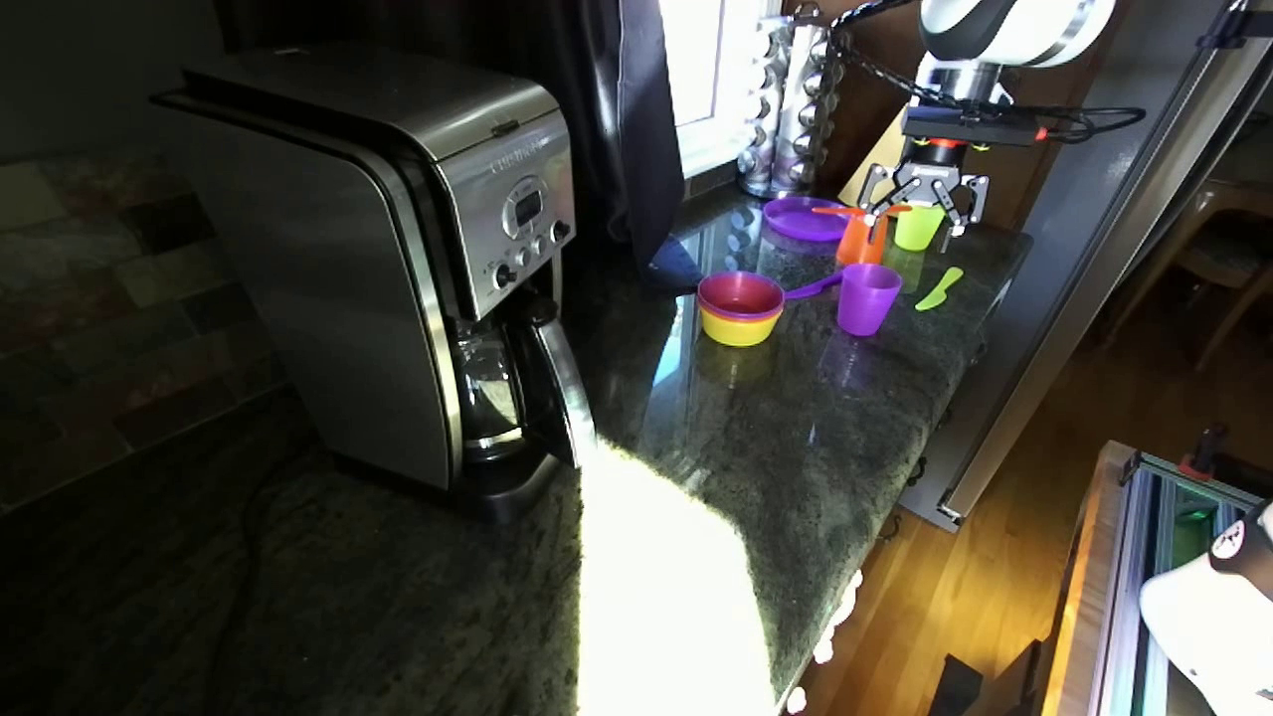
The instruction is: Turn the cup upside down
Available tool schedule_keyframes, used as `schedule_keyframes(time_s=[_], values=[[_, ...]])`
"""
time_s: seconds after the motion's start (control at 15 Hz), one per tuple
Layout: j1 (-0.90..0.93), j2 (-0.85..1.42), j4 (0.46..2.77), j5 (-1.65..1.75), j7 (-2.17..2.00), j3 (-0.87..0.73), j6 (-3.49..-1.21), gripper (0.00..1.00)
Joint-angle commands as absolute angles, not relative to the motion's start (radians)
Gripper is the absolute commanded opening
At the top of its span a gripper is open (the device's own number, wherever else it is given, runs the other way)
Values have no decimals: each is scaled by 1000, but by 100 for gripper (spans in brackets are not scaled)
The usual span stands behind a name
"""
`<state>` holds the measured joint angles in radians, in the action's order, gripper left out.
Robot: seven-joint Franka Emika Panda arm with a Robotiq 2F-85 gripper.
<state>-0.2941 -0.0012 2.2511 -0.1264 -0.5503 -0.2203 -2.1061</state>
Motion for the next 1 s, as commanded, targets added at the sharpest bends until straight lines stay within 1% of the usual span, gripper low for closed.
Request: schedule_keyframes(time_s=[0.0, 0.4, 0.93], values=[[-284, 111, 2131, -144, -549, -242, -2009, 100], [-284, 250, 2039, -242, -520, -241, -1940, 100], [-291, 354, 1971, -332, -507, -246, -1819, 100]])
